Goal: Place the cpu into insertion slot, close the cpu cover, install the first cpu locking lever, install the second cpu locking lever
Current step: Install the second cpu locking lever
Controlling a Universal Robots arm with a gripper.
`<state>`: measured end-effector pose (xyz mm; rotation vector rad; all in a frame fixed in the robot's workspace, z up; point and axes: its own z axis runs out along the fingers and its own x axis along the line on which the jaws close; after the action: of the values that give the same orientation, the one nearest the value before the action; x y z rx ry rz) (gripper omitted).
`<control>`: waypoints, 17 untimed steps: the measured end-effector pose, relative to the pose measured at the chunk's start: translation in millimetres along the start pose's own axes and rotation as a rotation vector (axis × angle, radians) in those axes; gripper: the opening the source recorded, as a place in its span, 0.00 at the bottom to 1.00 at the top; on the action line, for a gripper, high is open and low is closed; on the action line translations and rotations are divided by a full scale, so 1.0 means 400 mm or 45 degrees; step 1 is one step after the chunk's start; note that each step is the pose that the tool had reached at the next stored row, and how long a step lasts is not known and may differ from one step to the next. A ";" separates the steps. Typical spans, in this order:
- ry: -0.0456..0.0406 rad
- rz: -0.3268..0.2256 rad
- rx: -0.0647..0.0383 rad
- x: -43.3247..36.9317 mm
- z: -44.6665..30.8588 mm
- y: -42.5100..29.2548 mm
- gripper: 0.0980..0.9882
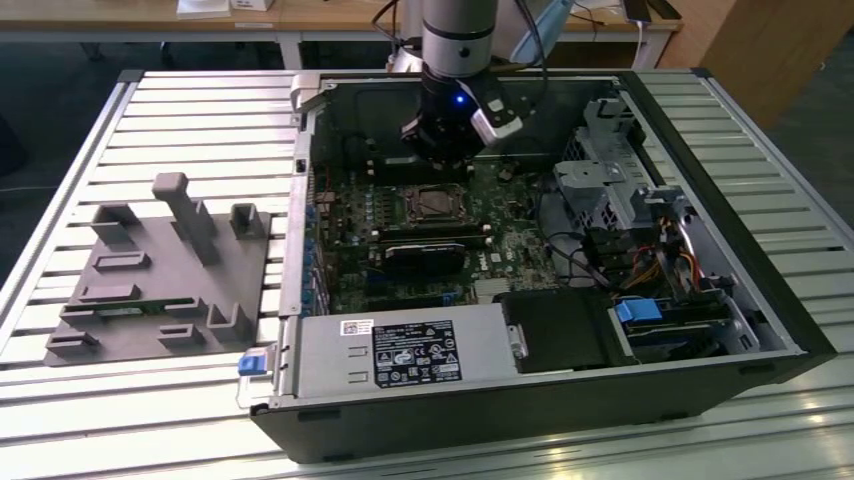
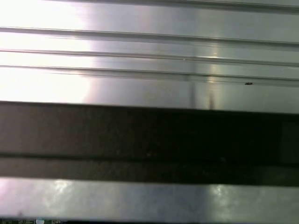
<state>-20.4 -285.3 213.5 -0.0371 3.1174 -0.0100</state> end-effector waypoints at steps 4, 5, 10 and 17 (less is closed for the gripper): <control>0.000 0.000 0.000 0.000 0.000 -0.006 0.01; 0.000 0.000 0.000 0.000 0.000 -0.008 0.01; 0.000 0.000 0.000 0.000 0.000 -0.018 0.01; 0.000 0.000 0.000 0.001 0.000 -0.027 0.01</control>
<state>-20.4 -296.2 213.5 -0.0369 3.1174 -0.0100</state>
